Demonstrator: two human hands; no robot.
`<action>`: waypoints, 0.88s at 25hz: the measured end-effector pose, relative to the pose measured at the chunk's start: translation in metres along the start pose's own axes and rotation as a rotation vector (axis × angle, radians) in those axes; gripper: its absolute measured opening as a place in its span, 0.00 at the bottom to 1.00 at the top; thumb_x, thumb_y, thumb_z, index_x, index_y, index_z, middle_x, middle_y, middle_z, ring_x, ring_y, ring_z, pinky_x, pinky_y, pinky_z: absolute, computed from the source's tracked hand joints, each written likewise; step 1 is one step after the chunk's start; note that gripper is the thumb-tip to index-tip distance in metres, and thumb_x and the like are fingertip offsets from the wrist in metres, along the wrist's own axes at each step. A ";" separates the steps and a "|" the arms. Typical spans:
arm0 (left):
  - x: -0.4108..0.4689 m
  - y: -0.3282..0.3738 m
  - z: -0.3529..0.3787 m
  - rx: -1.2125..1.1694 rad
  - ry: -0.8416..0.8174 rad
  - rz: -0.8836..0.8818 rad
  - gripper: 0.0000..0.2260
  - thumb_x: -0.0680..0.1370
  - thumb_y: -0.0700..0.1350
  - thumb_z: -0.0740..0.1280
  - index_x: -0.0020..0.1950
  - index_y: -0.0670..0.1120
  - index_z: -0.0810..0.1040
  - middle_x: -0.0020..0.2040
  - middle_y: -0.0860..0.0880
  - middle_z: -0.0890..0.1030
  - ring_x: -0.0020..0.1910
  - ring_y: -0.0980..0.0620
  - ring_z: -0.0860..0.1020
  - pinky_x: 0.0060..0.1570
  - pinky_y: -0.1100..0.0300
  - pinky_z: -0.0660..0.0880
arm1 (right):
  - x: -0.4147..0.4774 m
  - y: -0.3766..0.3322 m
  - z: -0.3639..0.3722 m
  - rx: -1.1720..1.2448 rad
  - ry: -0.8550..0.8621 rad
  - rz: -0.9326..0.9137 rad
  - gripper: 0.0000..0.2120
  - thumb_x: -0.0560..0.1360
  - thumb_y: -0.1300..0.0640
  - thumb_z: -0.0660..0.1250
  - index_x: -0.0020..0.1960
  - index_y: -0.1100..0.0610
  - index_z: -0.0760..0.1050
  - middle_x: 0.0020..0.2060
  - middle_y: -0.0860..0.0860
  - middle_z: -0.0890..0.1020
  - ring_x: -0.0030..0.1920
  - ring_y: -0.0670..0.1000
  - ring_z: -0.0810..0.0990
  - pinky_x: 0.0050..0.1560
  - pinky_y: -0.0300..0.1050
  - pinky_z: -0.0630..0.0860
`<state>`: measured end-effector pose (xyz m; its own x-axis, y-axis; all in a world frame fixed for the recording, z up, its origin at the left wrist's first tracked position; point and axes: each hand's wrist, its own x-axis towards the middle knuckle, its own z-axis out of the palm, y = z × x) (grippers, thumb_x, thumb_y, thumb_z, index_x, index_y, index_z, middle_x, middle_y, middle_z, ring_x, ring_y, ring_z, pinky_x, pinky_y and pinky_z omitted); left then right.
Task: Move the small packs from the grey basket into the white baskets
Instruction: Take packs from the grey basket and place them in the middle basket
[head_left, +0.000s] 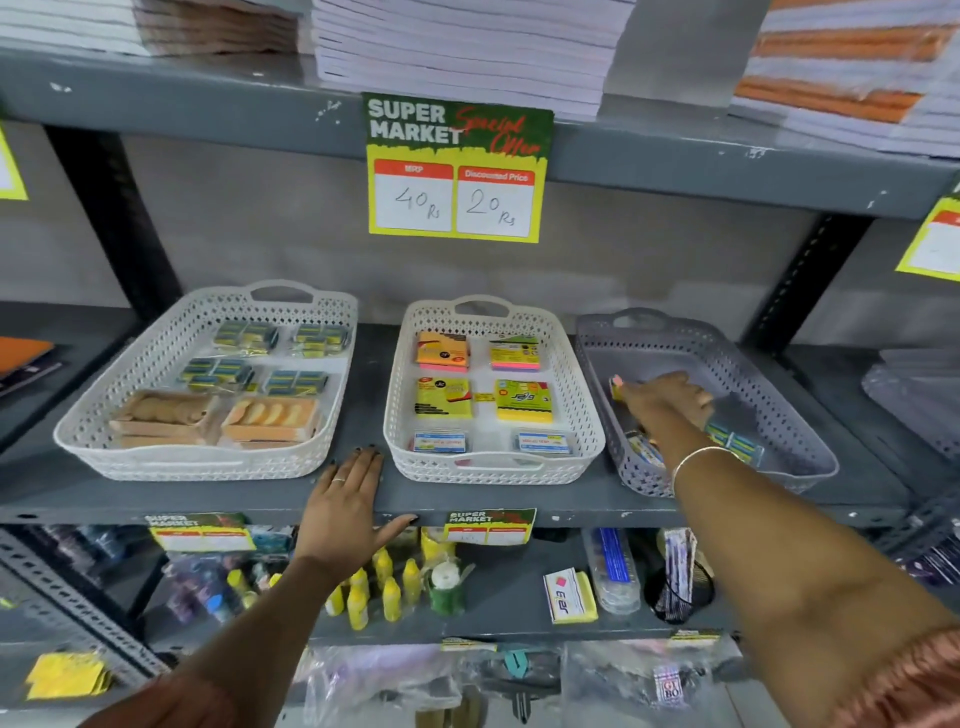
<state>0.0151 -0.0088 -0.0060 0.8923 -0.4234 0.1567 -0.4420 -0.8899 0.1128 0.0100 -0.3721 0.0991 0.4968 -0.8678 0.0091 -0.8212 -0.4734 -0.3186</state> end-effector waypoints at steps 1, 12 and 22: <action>0.000 0.000 0.001 0.003 0.001 -0.001 0.47 0.68 0.74 0.37 0.70 0.40 0.64 0.69 0.42 0.70 0.68 0.44 0.68 0.69 0.47 0.63 | -0.004 -0.009 -0.006 0.082 0.009 0.023 0.43 0.73 0.34 0.60 0.74 0.64 0.57 0.73 0.64 0.64 0.72 0.62 0.62 0.69 0.52 0.63; 0.001 -0.004 0.007 -0.033 -0.035 -0.026 0.47 0.68 0.74 0.39 0.69 0.40 0.66 0.68 0.41 0.72 0.67 0.44 0.70 0.67 0.46 0.65 | -0.085 -0.113 0.065 0.245 -0.095 -0.184 0.36 0.73 0.45 0.68 0.70 0.66 0.60 0.68 0.62 0.67 0.70 0.60 0.63 0.66 0.50 0.68; 0.004 -0.005 0.008 -0.037 -0.066 -0.029 0.45 0.70 0.73 0.42 0.67 0.38 0.68 0.66 0.40 0.74 0.65 0.42 0.72 0.65 0.44 0.67 | -0.076 -0.108 0.086 0.018 -0.153 -0.086 0.36 0.73 0.47 0.68 0.72 0.63 0.56 0.72 0.60 0.63 0.72 0.57 0.62 0.67 0.47 0.66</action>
<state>0.0213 -0.0073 -0.0136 0.9083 -0.4089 0.0884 -0.4180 -0.8955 0.1526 0.0852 -0.2421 0.0519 0.6034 -0.7903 -0.1066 -0.7691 -0.5413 -0.3398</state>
